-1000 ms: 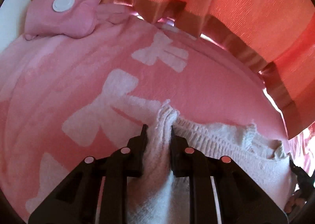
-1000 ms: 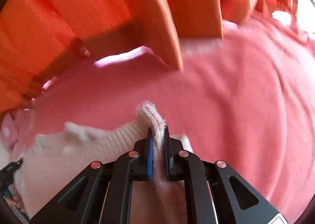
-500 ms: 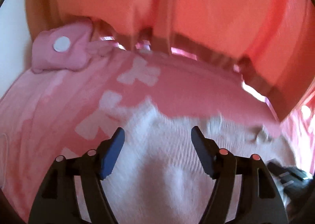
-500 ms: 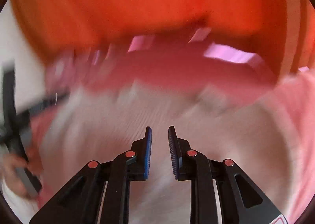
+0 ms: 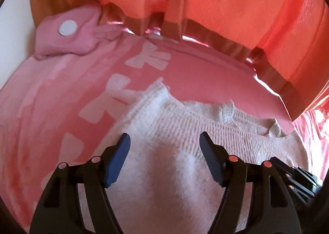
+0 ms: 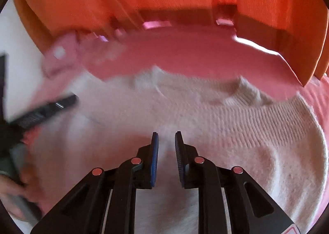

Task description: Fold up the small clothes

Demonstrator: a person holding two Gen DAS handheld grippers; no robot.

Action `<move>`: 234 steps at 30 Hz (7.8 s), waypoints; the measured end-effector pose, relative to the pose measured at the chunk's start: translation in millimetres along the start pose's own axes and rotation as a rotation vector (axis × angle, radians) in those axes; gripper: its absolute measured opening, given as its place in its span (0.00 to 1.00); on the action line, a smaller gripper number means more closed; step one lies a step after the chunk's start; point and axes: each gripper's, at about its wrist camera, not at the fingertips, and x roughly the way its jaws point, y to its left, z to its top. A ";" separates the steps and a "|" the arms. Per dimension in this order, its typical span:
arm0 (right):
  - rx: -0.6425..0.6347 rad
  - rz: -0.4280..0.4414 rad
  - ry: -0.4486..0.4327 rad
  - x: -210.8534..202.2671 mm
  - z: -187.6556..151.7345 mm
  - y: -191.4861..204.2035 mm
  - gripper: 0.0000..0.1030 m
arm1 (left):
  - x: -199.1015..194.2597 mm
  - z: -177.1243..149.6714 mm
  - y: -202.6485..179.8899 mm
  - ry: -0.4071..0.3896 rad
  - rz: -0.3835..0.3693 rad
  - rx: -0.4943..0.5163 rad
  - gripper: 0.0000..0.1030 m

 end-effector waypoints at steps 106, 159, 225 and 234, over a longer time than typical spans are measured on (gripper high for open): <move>0.381 0.111 -0.183 -183.6 -65.7 -202.7 0.50 | -101.7 -162.0 -115.3 0.153 -0.361 0.216 0.26; 0.289 0.004 -0.126 -207.4 -92.6 -175.4 0.42 | -69.8 -176.2 -193.2 0.094 -0.111 0.433 0.52; 0.640 0.112 0.063 -171.4 -172.0 -172.2 0.62 | -83.9 -140.4 -104.4 0.222 -0.390 0.086 0.91; 0.657 0.122 0.023 -146.6 -128.9 -175.1 0.65 | -55.9 -113.1 -109.5 0.244 -0.390 0.075 0.91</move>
